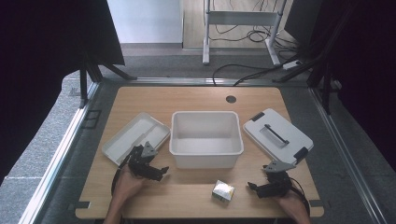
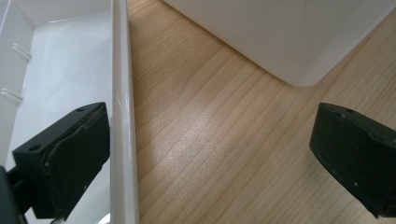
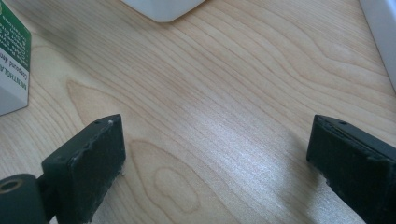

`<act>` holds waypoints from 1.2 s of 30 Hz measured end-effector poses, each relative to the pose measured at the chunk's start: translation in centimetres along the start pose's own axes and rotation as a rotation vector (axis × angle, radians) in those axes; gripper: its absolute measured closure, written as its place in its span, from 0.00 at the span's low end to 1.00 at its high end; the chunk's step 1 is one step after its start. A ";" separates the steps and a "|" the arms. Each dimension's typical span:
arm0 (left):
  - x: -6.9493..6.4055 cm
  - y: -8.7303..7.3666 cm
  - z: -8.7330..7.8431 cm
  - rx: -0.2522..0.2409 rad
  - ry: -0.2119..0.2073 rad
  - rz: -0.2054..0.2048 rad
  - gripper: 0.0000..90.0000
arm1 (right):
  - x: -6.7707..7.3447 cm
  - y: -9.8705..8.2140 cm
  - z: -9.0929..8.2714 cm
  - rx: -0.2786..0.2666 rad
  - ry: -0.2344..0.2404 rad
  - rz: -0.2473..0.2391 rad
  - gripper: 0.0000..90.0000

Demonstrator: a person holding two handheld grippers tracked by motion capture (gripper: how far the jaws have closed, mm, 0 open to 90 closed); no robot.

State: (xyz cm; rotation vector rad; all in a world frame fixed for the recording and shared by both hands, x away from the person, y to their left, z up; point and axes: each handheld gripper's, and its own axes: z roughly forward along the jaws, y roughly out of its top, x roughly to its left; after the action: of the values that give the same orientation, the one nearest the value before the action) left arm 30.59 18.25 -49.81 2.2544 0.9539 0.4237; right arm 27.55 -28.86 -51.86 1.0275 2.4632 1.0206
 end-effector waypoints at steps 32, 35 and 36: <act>0.8 -0.4 -0.7 0.010 -0.001 -0.020 0.00 | 7.5 6.2 -2.3 0.087 0.248 -0.190 0.05; 0.8 -0.4 -0.8 0.009 0.000 -0.019 0.00 | 8.9 7.1 -0.8 0.142 0.278 -0.221 0.05; 0.8 -0.4 -0.8 0.009 -0.001 -0.019 0.00 | 8.9 7.1 -0.8 0.142 0.278 -0.221 0.05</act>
State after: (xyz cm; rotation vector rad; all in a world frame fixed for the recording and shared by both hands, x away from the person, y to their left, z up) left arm 30.48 19.42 -49.43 2.2513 0.9780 0.4108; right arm 24.51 -19.46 -46.19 0.6665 2.8319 0.9854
